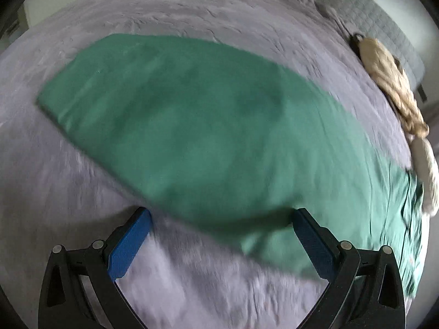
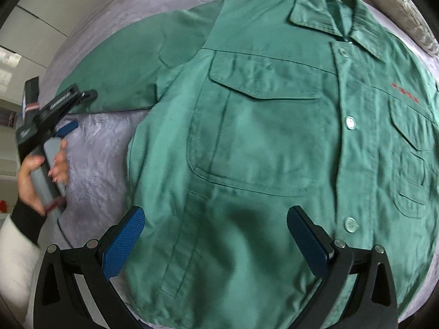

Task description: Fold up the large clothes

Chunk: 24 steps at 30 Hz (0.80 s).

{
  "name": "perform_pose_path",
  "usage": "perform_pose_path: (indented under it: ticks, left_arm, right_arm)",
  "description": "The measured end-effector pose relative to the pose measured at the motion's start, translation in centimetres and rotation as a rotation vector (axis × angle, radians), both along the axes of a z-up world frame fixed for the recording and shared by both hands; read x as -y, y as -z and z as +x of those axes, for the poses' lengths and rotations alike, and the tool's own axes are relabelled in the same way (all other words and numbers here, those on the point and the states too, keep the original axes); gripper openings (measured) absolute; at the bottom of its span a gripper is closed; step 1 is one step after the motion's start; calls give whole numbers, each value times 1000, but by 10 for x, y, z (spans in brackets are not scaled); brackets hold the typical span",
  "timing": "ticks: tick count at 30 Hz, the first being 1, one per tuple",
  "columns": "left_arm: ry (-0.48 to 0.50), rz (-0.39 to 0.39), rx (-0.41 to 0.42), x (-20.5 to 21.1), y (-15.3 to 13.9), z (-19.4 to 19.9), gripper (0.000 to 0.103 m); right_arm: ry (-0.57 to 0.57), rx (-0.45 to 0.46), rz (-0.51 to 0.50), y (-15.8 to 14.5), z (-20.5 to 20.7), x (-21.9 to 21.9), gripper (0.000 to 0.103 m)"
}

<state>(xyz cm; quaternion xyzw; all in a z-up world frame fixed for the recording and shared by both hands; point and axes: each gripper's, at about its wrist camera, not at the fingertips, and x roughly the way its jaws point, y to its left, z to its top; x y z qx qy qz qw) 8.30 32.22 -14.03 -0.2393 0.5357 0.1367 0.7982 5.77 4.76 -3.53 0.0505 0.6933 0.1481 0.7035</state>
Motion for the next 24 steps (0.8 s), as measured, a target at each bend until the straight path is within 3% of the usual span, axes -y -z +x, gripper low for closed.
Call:
perform_pose_path:
  ticks: [6,9,10,11,12,13,14,19,24]
  left_arm:
    - [-47,0,175,-3,-17,26,103]
    - [-57,-48,192,-4,-15,30,101]
    - [-65,-77,193,-9,-13,29,90]
    - [-74,-109,203,-22,-15,21,67]
    - [-73,-137,209,-29,-16,17,54]
    - [-65,-163,214,-29,-16,19,28]
    - [-53,-173,227,-28,-17,21,15]
    - [74,-97,328,0,-60,21,15]
    - [284,-142,457,72,-120,33,15]
  right_arm:
    - [-32,10,6,7,1,-15,103]
    - [-28,14,14,8,1,-15,103]
    - [-23,14,16,8,-1,-13,103]
    - [-16,13,18,7,-1,-9,103]
    - [-8,10,23,6,-2,-3,103]
    - [0,8,29,5,-4,4,103]
    - [9,7,36,5,-4,9,103]
    - [56,22,65,4,-7,35,103]
    - [135,49,97,-1,-10,71,103]
